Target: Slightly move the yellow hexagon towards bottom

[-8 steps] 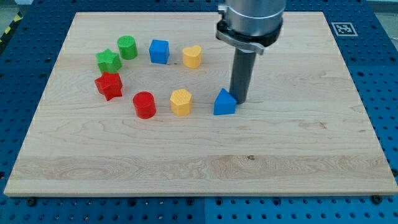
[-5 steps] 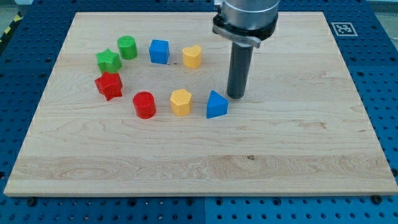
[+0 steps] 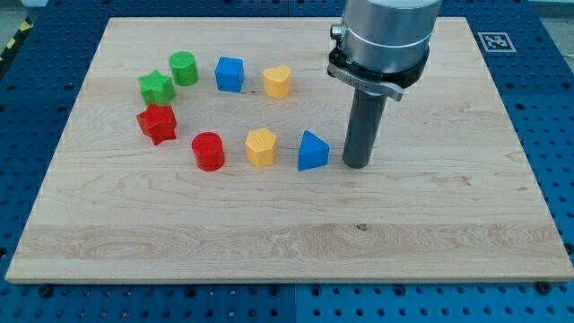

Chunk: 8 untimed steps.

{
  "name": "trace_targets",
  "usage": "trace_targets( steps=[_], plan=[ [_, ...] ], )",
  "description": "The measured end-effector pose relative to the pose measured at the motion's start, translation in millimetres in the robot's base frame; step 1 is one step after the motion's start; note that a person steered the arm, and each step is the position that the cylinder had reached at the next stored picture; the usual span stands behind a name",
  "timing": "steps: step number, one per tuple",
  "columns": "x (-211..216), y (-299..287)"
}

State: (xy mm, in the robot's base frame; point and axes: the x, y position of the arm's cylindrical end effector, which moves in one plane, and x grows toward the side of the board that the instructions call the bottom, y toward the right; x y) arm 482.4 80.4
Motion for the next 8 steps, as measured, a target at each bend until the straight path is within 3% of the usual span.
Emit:
trace_targets(
  steps=[1, 3, 6, 8],
  plan=[
    [-21.2, -1.0],
    [-39.7, -64.2],
    [-35.1, -123.6],
    [-30.5, -126.8]
  ],
)
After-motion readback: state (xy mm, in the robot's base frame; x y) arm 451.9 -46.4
